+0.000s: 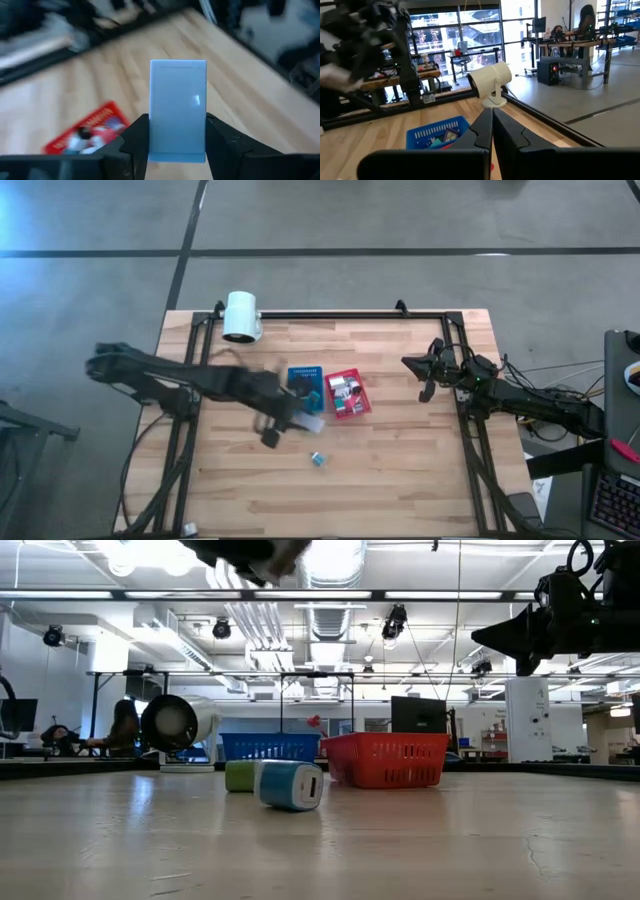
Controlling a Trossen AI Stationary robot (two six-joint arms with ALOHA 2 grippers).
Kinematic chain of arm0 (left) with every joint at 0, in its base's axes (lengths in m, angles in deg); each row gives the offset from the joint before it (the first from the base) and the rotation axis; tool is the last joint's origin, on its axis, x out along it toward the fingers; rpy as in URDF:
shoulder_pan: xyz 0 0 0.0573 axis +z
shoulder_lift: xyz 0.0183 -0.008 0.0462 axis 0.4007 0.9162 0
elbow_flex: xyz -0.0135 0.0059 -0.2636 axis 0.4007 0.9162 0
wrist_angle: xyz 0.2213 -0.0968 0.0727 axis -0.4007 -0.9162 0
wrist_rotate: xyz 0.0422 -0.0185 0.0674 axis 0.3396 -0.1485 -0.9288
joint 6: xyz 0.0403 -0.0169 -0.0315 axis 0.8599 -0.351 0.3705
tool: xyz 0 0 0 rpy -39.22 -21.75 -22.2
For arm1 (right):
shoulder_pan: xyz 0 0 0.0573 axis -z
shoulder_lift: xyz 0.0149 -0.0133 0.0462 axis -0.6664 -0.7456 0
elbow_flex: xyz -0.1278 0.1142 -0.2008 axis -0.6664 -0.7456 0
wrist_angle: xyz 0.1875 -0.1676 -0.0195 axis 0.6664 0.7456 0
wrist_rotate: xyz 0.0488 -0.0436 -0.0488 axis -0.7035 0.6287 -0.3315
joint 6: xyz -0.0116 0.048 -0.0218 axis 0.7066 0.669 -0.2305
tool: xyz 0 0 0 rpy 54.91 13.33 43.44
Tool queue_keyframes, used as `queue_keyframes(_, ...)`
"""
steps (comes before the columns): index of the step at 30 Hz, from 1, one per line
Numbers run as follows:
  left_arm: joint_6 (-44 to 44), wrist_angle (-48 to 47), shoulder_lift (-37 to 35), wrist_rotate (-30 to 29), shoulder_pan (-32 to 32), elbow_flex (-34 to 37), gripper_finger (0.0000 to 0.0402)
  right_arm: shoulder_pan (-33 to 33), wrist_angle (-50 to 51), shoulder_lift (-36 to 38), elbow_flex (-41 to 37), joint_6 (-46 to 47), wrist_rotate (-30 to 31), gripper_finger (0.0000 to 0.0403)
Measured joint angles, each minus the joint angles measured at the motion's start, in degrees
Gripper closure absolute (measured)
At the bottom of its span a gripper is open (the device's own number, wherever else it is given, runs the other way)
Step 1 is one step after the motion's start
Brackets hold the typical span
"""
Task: Pick & Place Office items
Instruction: Put the digital timer into the blue bin
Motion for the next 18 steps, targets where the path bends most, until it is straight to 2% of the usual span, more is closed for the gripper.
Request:
queue_keyframes(4,-7.56,10.1,-13.57,-1.48,2.36,12.48,0.025,0.0,-0.01,0.0,0.0,0.05,-0.12,0.0394)
queue_keyframes(11,-18.52,21.18,-34.45,-10.16,4.56,32.72,0.025,0.0,-0.13,0.04,0.0,0.16,-0.11,0.0394)
queue_keyframes(14,-20.96,23.92,-42.04,-10.3,4.47,39.49,0.025,-0.02,-0.13,0.03,0.0,0.16,-0.11,0.0394)
queue_keyframes(18,-24.22,24.76,-50.19,-11.32,4.53,44.96,0.025,0.0,-0.11,0.02,0.0,0.16,-0.11,0.0394)
